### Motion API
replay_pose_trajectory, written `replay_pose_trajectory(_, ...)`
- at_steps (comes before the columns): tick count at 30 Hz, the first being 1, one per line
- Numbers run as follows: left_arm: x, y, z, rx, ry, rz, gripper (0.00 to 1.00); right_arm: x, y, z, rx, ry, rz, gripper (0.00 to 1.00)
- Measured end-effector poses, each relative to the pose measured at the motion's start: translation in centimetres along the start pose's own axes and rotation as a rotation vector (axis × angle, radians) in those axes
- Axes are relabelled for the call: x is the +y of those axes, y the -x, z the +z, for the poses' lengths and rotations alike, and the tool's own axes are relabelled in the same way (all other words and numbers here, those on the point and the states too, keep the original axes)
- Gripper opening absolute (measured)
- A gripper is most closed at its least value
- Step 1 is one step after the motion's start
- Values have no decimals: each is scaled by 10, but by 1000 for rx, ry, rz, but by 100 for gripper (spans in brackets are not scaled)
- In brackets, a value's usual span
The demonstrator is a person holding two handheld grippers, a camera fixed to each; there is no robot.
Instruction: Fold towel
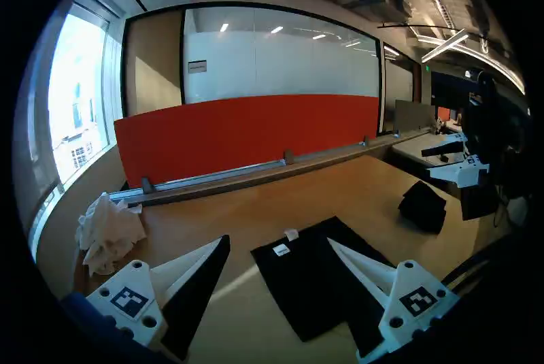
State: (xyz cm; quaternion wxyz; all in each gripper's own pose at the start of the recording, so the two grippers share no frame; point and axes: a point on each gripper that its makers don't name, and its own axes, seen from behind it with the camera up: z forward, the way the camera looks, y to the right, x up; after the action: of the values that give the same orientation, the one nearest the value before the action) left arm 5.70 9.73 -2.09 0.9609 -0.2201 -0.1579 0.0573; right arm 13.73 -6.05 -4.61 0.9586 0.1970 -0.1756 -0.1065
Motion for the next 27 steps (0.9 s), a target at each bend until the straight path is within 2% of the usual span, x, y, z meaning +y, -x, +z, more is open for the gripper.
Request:
replay_pose_trajectory(6,10,23,5,-45,30,17,95,-9,20,6,-38,-26,11,100)
replay_pose_trajectory(13,21,55,11,-94,51,8,95,-18,55,14,-89,-40,12,100)
replay_pose_trajectory(20,29,92,20,-148,65,3,95,-29,89,22,-132,-55,3,100)
replay_pose_trajectory(27,39,129,28,-209,87,19,95,-38,122,31,-173,-68,10,100)
